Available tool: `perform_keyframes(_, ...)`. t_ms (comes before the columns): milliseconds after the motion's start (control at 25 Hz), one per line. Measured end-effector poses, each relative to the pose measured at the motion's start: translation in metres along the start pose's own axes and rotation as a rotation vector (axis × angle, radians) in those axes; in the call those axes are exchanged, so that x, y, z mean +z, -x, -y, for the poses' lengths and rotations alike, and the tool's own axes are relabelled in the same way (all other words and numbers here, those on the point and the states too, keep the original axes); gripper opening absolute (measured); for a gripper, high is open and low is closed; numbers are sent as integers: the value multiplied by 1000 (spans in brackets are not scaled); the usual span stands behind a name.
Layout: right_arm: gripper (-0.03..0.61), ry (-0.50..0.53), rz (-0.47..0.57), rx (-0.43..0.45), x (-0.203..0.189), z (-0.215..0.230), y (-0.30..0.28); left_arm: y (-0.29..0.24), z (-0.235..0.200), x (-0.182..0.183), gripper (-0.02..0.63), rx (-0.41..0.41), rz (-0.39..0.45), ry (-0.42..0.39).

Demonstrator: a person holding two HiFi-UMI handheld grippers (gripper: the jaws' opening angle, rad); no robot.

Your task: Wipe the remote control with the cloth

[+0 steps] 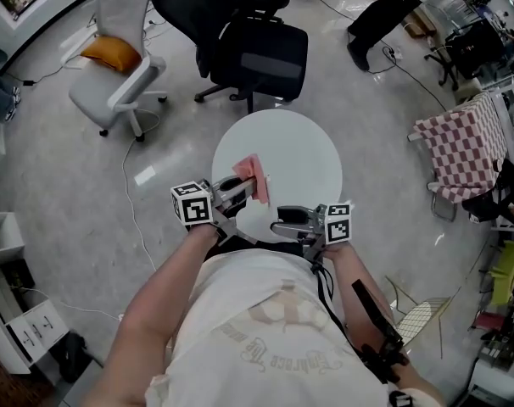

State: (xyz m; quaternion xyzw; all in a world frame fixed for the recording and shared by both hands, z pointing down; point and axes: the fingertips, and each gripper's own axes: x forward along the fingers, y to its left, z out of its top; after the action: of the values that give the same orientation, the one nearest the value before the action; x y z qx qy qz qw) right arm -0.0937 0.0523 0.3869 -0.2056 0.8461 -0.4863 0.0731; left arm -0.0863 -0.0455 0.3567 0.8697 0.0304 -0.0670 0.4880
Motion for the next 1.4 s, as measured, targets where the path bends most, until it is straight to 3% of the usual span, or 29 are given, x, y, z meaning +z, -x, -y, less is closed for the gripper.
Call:
perform_keyframes(200, 250, 19, -74, 0, -16, -4, -1, 5, -1, 11, 18, 10, 28, 1)
perform_keyframes(360, 250, 14, -56, 0, -11, 0, -1, 4, -8, -5, 18, 33, -4, 29)
perform_keyframes(720, 249, -33, 66, 14, 12, 16, 23, -17, -14, -80, 18, 88, -163, 90)
perform_keyframes(920, 250, -64, 144, 24, 29, 31, 40, -28, -21, -119, 18, 134, -293, 105)
perform_keyframes(1200, 250, -132, 155, -124, 29, 93, 68, -36, -40, -164, 18, 225, -441, 98)
perform_keyframes(1400, 250, -172, 40, -308, 15, 154, 81, -18, -60, -161, 18, 345, -361, 138)
